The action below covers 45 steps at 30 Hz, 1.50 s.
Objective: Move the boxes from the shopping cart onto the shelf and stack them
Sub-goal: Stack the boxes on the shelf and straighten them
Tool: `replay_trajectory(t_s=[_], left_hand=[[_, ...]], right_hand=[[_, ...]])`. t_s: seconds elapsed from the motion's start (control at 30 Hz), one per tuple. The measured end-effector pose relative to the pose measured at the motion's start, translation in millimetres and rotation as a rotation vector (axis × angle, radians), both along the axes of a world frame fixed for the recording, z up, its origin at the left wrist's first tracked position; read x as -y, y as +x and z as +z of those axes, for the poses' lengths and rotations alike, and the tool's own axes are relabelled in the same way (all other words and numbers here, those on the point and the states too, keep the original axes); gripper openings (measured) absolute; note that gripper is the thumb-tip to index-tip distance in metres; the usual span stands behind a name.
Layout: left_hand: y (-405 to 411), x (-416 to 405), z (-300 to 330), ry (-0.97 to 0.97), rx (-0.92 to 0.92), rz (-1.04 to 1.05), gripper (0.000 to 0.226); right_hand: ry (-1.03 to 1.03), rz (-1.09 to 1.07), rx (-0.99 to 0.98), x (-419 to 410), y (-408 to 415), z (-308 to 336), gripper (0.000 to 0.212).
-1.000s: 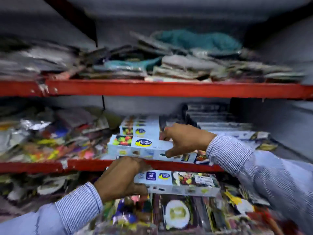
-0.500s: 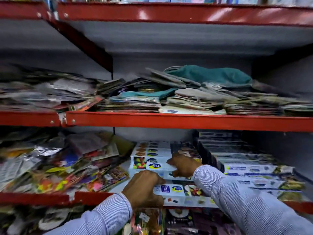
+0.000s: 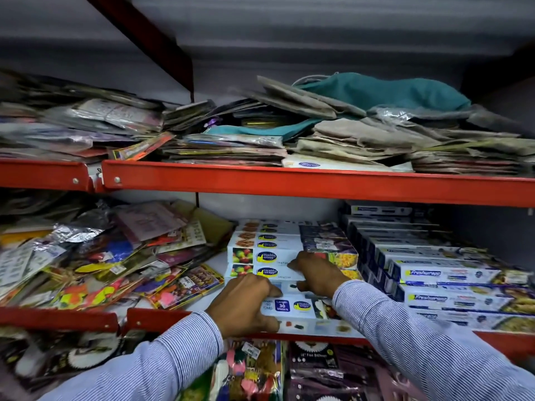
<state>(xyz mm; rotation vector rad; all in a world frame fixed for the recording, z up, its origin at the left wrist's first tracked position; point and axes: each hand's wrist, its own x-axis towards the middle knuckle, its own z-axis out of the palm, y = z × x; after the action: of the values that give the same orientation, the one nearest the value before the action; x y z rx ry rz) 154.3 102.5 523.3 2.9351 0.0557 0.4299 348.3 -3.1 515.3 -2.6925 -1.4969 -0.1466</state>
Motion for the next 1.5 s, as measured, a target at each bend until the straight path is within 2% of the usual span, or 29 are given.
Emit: replay_trajectory(t_s=[0.3,0.53,0.67,0.8,0.9,1.07,1.23,1.5], left_hand=[[7.0,-5.6,-11.9,0.005,0.011,0.012,0.064],[21.8,-20.7,-8.6,0.009,0.034,0.026,0.065],[33.2,-20.6,-5.4,-0.028,0.066,0.032,0.059],[42.7,-24.9,-13.6,-0.08,0.091,0.088,0.062],[46.9,-23.7,-25.3,0.007,0.102,0.117,0.063],[47.0,-23.5,-36.7,0.174,0.153,0.132,0.047],[42.7,-21.6,-44.7,0.07,0.14,0.126,0.047],[39.5,-20.2,-47.9,0.032,0.142,0.097,0.046]], right_hand=[[0.186,-0.052,-0.03,5.3,-1.2,-0.7,0.039],[0.146,0.044,-0.176,11.2,13.0,15.2,0.023],[0.097,0.071,-0.23,27.5,12.6,25.3,0.028],[0.147,0.078,-0.269,36.0,8.3,18.1,0.031],[0.175,0.109,-0.238,39.2,4.4,10.9,0.034],[0.239,0.109,-0.13,48.1,-7.4,-15.1,0.032],[0.28,0.113,-0.095,58.6,-18.7,-31.3,0.047],[0.237,0.122,-0.094,58.3,-4.7,-37.0,0.051]])
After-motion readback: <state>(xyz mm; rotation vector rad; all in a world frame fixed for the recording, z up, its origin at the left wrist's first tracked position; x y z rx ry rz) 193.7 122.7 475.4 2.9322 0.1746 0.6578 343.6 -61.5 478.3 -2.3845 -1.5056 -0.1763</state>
